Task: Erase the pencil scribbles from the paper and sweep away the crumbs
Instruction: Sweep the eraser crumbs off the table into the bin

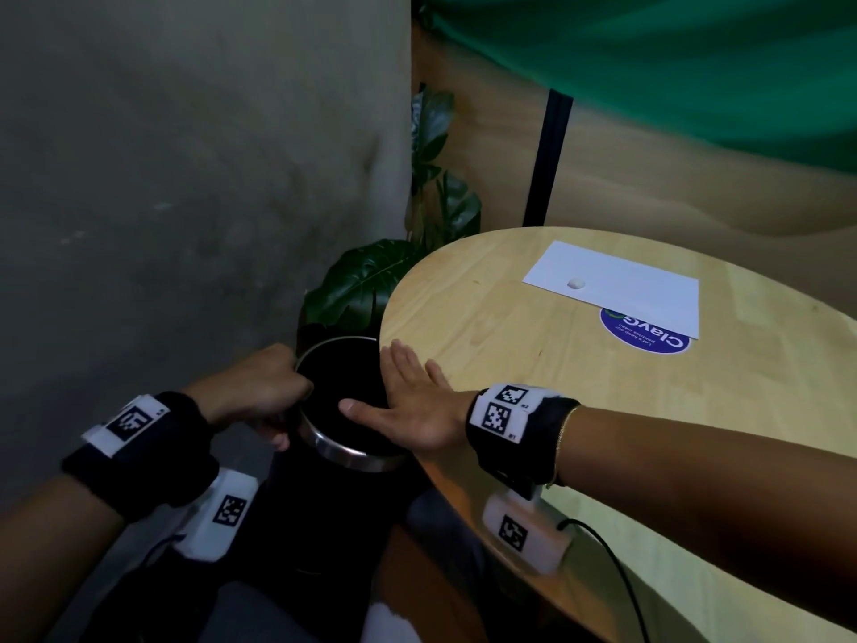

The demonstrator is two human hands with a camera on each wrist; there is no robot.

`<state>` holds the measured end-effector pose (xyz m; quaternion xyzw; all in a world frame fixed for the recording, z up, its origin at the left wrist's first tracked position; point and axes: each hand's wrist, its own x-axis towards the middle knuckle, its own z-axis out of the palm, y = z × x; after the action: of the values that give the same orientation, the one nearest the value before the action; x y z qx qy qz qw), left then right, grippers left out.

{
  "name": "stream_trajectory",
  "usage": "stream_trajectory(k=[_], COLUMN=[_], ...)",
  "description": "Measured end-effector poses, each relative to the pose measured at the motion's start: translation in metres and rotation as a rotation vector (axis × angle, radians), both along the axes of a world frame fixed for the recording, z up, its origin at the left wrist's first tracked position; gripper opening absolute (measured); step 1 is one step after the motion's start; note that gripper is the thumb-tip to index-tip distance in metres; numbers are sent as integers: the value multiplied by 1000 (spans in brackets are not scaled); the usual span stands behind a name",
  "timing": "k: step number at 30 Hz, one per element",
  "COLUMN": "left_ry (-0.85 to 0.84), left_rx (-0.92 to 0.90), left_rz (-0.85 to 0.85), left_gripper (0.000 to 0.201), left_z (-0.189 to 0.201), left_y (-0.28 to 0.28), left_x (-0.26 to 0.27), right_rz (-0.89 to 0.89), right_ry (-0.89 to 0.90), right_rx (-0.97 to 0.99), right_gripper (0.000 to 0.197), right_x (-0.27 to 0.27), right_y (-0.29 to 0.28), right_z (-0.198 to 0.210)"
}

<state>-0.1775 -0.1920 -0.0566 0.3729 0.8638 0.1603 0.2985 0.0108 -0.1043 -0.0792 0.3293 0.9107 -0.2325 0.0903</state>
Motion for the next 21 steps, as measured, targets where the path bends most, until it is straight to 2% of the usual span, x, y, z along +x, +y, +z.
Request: stream_trajectory(k=[2, 5, 8, 10, 12, 17, 19, 21], left_ry=[23, 11, 0, -5, -3, -70, -62, -40], left_rx=[24, 16, 21, 23, 22, -37, -26, -40], left_rz=[33, 31, 30, 33, 38, -15, -30, -46], left_gripper=[27, 28, 29, 28, 28, 23, 25, 23], left_z=[-2, -1, -1, -2, -4, 4, 6, 5], left_y=[0, 0, 0, 0, 2, 1, 0, 1], left_x=[1, 4, 3, 3, 0, -3, -4, -4], right_rz=[-16, -187, -323, -274, -166, 127, 132, 85], right_ry=[46, 46, -60, -110, -100, -59, 48, 111], right_rx=[31, 150, 125, 106, 134, 0, -39, 23], right_gripper=[98, 93, 104, 115, 118, 106, 98, 91], right_x=[10, 33, 44, 40, 30, 4, 2, 8], right_y=[11, 30, 41, 37, 22, -7, -3, 10], right_z=[6, 8, 2, -3, -6, -2, 2, 7])
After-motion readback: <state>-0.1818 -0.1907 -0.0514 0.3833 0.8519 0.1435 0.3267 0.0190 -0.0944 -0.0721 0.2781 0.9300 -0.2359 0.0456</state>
